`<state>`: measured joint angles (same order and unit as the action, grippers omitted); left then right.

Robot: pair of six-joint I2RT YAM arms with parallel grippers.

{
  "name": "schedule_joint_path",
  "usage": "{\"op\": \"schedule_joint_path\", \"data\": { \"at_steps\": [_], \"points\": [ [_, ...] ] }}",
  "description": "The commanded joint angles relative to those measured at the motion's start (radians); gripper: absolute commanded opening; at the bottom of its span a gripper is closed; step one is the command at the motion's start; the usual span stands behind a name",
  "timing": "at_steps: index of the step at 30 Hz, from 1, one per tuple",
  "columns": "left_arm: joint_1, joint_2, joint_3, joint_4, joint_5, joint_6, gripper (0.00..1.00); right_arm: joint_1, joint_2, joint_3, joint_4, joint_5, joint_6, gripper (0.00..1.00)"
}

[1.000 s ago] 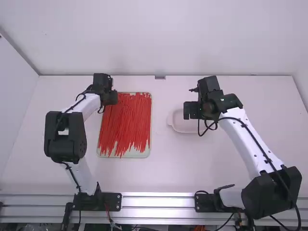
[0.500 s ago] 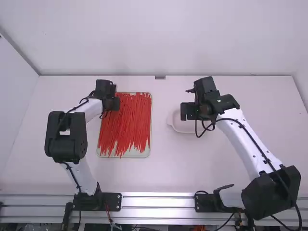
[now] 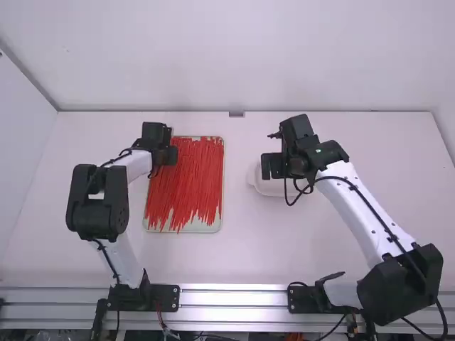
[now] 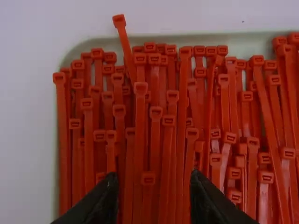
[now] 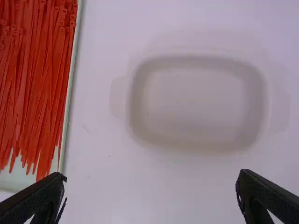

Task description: Fasten the cable tie

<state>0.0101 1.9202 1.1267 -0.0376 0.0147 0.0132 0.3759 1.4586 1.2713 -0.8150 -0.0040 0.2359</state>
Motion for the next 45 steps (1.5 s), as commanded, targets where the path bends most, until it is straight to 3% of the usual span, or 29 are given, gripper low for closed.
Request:
{"op": "schedule_joint_path", "data": {
  "at_steps": [1, 16, 23, 35, 45],
  "points": [
    [-0.003, 0.024, -0.008, 0.000, -0.007, 0.008, 0.41, 0.005, 0.007, -0.009, -0.001, 0.005, -0.001, 0.98],
    [-0.003, 0.060, 0.033, -0.016, -0.008, 0.006, 0.40, 0.005, 0.007, -0.009, -0.003, 0.005, 0.000, 0.98],
    [-0.003, 0.060, 0.140, -0.125, -0.036, 0.006, 0.38, 0.005, 0.007, -0.009, -0.003, 0.005, 0.000, 0.98],
    [-0.003, 0.060, 0.423, -0.459, -0.056, 0.001, 0.39, 0.005, 0.007, -0.009, -0.003, 0.005, -0.001, 0.98],
    [-0.003, 0.089, 0.435, -0.452, 0.029, -0.014, 0.40, 0.004, 0.007, -0.009, 0.000, 0.005, -0.001, 0.98]
  ]
}}
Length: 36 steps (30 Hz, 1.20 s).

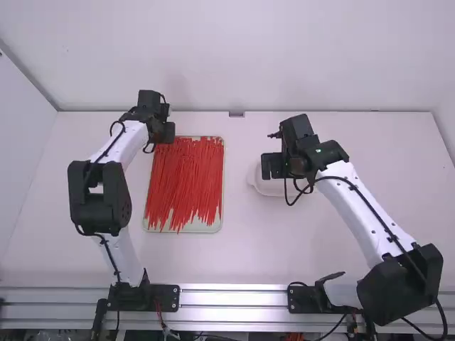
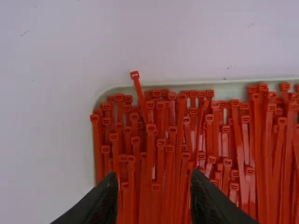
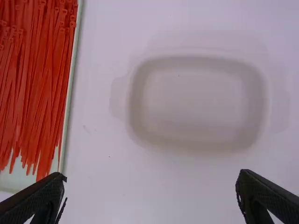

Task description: Fasten the cable tie

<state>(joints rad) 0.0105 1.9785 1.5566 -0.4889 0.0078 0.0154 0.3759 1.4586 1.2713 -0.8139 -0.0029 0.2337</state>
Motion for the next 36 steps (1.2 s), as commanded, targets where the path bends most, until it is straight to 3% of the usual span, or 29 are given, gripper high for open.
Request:
{"op": "schedule_joint_path", "data": {
  "at_steps": [1, 11, 36],
  "points": [
    [-0.004, 0.035, 0.004, 0.000, 0.029, -0.025, 0.40, 0.004, 0.007, -0.009, -0.002, 0.004, 0.001, 0.98],
    [-0.003, 0.106, -0.013, 0.001, 0.026, -0.019, 0.36, 0.005, 0.007, -0.009, -0.006, 0.004, 0.002, 0.98],
    [-0.003, 0.118, -0.156, 0.092, 0.025, 0.008, 0.29, 0.005, 0.007, -0.009, -0.009, 0.004, 0.002, 0.98]
  ]
}}
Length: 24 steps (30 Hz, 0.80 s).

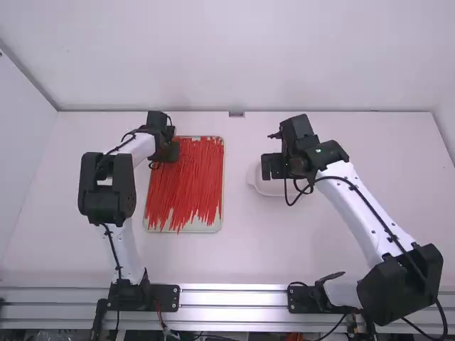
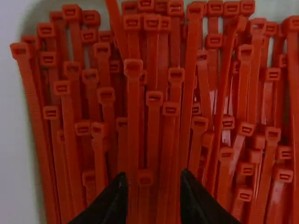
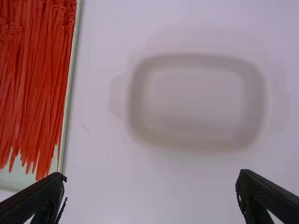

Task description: Fasten the cable tie

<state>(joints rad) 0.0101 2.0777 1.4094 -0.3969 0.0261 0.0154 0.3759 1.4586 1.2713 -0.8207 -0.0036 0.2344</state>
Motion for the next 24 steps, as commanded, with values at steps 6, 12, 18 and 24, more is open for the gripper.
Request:
{"op": "schedule_joint_path", "data": {
  "at_steps": [6, 12, 18, 24],
  "points": [
    [-0.003, 0.019, -0.012, 0.021, 0.001, 0.044, 0.28, 0.005, 0.007, -0.009, -0.003, 0.005, 0.000, 0.98],
    [0.005, 0.019, -0.012, 0.024, -0.018, 0.046, 0.28, 0.005, 0.007, -0.009, -0.007, 0.005, 0.000, 0.98],
    [0.006, 0.019, -0.035, 0.059, -0.016, 0.044, 0.28, 0.005, 0.007, -0.009, -0.006, 0.005, -0.007, 0.98],
    [0.008, 0.019, -0.051, 0.063, -0.016, 0.045, 0.27, 0.005, 0.007, -0.009, -0.006, 0.005, -0.007, 0.98]
  ]
}}
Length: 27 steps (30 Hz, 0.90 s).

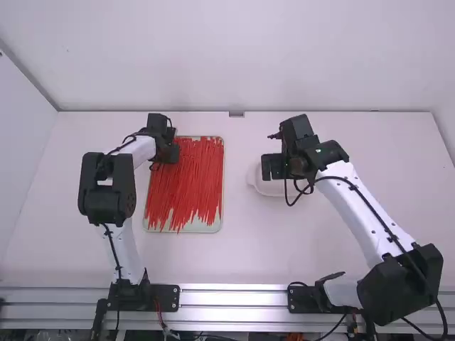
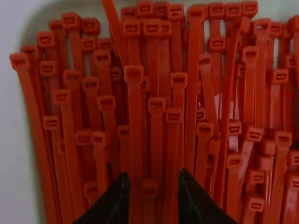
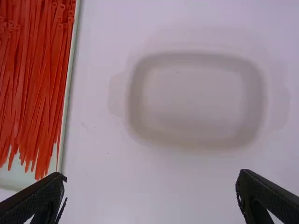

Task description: Fasten the cable tie

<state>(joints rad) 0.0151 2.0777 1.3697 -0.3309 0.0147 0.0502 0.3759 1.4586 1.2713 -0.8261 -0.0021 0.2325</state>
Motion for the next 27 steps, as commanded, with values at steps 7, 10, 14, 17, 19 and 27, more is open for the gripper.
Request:
{"op": "schedule_joint_path", "data": {
  "at_steps": [7, 10, 14, 17, 19, 27],
  "points": [
    [0.004, 0.019, -0.018, 0.000, -0.004, 0.010, 0.21, 0.005, 0.007, -0.009, -0.001, 0.003, -0.005, 0.98],
    [0.004, 0.019, -0.018, -0.001, -0.008, 0.010, 0.19, 0.005, 0.007, -0.009, -0.002, 0.003, -0.005, 0.98],
    [0.004, 0.019, -0.018, -0.003, -0.008, 0.011, 0.19, 0.005, 0.007, -0.009, -0.002, 0.003, -0.005, 0.98],
    [0.004, 0.019, -0.018, -0.001, -0.008, 0.011, 0.19, 0.005, 0.007, -0.009, -0.002, 0.003, -0.005, 0.98],
    [0.004, 0.019, -0.018, -0.001, -0.007, 0.011, 0.18, 0.005, 0.007, -0.009, -0.005, 0.003, -0.005, 0.98],
    [0.004, 0.019, -0.018, -0.003, -0.005, 0.010, 0.15, 0.005, 0.007, -0.009, -0.016, 0.003, -0.005, 0.98]
  ]
}}
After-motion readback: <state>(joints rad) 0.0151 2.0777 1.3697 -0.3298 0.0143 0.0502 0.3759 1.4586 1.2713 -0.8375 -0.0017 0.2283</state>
